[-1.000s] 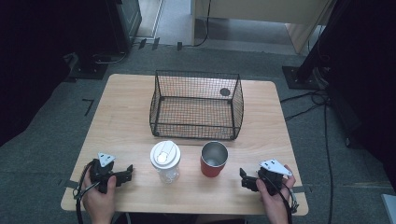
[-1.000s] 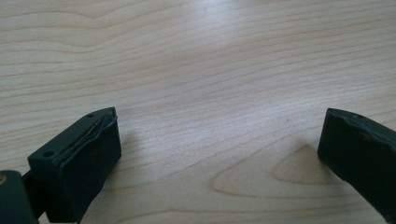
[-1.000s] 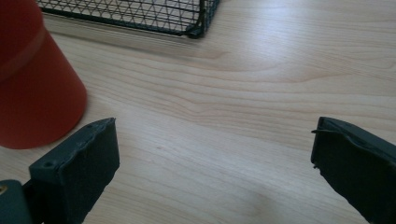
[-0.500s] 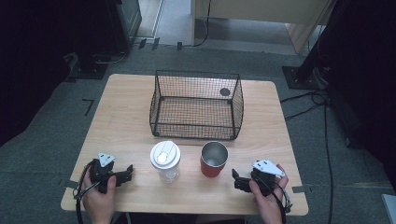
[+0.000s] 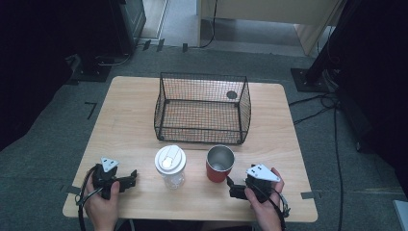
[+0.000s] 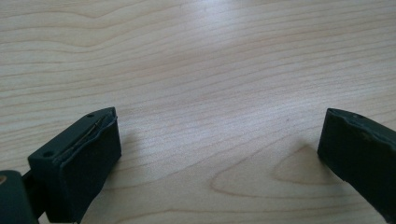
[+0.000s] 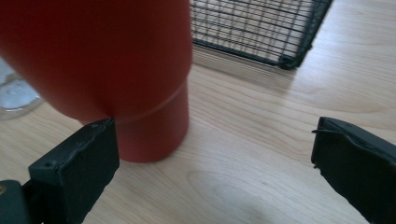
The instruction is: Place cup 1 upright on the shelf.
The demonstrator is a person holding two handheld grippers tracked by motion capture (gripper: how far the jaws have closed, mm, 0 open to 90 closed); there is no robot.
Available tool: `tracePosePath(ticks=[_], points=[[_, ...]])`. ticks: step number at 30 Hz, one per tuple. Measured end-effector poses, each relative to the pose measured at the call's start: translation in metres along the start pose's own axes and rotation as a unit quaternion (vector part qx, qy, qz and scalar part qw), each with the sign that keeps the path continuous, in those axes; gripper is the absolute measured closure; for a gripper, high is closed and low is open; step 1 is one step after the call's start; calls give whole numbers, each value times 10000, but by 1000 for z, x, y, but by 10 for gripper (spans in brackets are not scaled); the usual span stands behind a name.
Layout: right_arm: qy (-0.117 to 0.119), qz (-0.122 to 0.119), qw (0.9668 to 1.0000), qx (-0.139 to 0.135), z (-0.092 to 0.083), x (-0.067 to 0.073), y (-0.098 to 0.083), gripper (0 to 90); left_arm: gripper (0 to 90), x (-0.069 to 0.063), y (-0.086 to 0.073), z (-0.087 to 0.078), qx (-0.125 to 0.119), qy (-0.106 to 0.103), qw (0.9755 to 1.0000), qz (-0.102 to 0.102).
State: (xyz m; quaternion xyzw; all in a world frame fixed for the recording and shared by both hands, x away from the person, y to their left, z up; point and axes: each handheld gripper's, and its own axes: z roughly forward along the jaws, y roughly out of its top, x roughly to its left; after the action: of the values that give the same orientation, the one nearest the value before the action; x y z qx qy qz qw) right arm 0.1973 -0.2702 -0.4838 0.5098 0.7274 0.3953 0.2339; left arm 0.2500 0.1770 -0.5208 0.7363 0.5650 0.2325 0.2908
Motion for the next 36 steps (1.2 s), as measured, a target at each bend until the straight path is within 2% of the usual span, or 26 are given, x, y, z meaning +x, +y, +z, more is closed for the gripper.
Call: tracePosePath(ticks=[4,19,36], points=[[154,-30,9999,1,0,5,2,7,0,0,0,0,3,1,10000,1],[368,-74,9992,-101,6,22,10,5,0,0,0,0,3,0,10000,0],[578,172,9976,-327,18,38,23,6,0,0,0,0,3,0,10000,1]])
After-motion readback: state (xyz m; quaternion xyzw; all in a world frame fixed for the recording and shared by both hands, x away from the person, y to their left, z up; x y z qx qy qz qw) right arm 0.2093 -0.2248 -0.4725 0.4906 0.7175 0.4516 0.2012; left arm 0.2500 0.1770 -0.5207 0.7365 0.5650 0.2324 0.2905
